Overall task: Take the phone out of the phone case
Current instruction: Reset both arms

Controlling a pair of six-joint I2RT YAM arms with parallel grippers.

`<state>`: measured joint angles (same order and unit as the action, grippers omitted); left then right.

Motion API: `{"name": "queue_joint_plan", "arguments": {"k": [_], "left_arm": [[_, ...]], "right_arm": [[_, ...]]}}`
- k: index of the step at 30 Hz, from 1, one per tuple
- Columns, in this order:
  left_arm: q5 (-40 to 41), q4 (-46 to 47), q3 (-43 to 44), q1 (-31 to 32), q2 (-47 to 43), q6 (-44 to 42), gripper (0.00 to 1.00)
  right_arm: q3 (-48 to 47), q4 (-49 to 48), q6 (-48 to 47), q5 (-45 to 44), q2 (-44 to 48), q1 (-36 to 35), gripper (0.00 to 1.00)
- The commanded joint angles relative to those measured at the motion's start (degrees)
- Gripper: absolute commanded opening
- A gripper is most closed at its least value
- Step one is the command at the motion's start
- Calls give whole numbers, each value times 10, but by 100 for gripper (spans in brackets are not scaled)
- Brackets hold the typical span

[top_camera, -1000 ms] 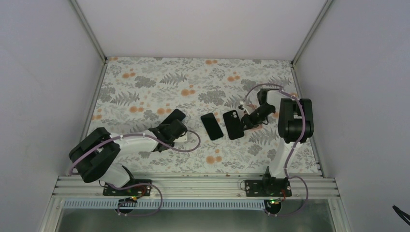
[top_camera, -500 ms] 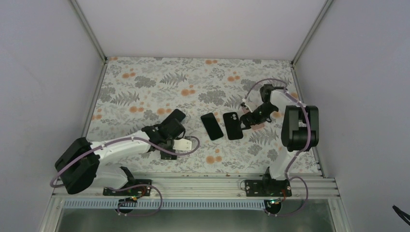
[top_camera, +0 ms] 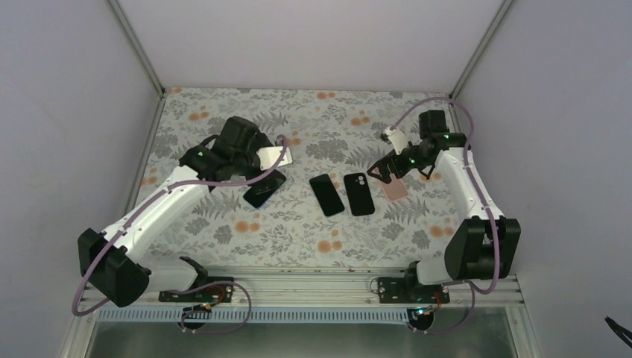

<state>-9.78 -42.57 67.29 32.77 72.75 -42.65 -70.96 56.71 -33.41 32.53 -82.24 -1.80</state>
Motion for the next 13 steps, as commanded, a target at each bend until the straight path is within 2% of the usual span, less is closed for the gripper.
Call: {"name": "queue_joint_plan", "arguments": {"k": [1, 5, 11, 13], "left_arm": [[-57, -30, 24, -6, 12, 14, 100], [-60, -37, 42, -10, 20, 16, 100], [-64, -27, 37, -14, 23, 23, 100], [-61, -25, 35, -15, 25, 23, 100]], "right_arm": [[38, -52, 9, 79, 4, -1, 100], [51, -74, 25, 51, 8, -1, 100], [74, -58, -8, 82, -14, -1, 100], [75, -79, 15, 55, -9, 0, 100]]}}
